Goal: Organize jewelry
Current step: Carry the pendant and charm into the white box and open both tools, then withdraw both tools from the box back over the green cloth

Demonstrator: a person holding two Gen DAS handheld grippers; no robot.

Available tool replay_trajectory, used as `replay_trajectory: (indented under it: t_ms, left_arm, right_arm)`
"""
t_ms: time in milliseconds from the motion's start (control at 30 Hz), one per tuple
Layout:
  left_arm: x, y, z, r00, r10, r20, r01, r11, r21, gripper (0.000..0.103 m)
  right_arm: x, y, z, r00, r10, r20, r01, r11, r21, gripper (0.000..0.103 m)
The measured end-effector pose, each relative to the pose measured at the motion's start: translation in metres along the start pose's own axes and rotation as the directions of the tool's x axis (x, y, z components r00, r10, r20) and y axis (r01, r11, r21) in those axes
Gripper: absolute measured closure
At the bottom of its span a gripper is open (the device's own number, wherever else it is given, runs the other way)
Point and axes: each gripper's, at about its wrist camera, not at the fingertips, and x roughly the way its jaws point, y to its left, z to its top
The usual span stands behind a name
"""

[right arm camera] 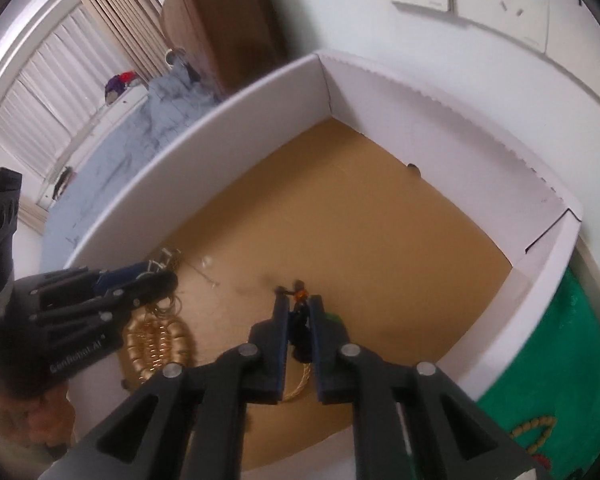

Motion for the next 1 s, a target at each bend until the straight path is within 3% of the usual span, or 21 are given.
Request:
replay_trajectory:
  t_ms: [67,133,167,300,433,533,700,767,867,1000]
  left_arm:
    - [-0.001,-0.001,-0.001,1.000,0.008,0.013,-0.008,1.000,0.003,0.076]
    - [-0.005,-0.001,-0.002,0.999,0.028,0.028,-0.028,1.000,0.004,0.054]
    - [-0.009,-0.001,-0.003,0.998,0.049,0.044,-0.049,0.999,-0.001,0.036]
    - [-0.030,-0.003,-0.006,0.988,0.094,0.120,-0.094,0.996,-0.004,0.017]
    - [-0.060,-0.018,-0.015,0.977,0.103,0.188,-0.111,0.993,0.031,0.010]
    - [-0.082,-0.036,-0.026,0.968,0.102,0.228,-0.122,0.990,0.075,0.006]
    - [-0.117,-0.080,-0.053,0.955,-0.010,0.298,-0.044,0.984,0.175,0.006]
    - [-0.124,-0.099,-0.061,0.953,-0.058,0.296,-0.003,0.979,0.202,0.005]
    - [-0.132,-0.129,-0.074,0.955,-0.124,0.271,0.054,0.966,0.253,0.005]
    - [-0.143,-0.175,-0.095,0.948,-0.192,0.254,0.096,0.933,0.346,0.005]
  right_arm:
    - [0.000,0.000,0.002,1.000,-0.016,0.008,0.016,1.000,0.002,0.088]
    - [-0.009,-0.003,0.004,0.999,-0.016,0.027,0.016,1.000,0.024,0.068]
    - [-0.014,-0.003,0.005,0.999,-0.018,0.039,0.016,0.999,0.032,0.063]
    - [-0.044,0.001,0.005,0.994,-0.023,0.110,0.019,0.999,0.032,0.043]
    - [-0.084,0.007,-0.008,0.983,-0.052,0.176,0.052,0.999,0.006,0.036]
    - [-0.121,0.004,-0.036,0.969,-0.105,0.222,0.107,0.994,0.006,0.034]
    - [-0.159,-0.022,-0.099,0.940,-0.235,0.248,0.219,0.972,0.089,0.034]
    - [-0.175,-0.035,-0.135,0.924,-0.305,0.230,0.272,0.948,0.165,0.034]
    - [-0.192,-0.051,-0.183,0.917,-0.348,0.194,0.297,0.922,0.249,0.034]
    - [-0.214,-0.065,-0.231,0.885,-0.442,0.149,0.383,0.871,0.307,0.034]
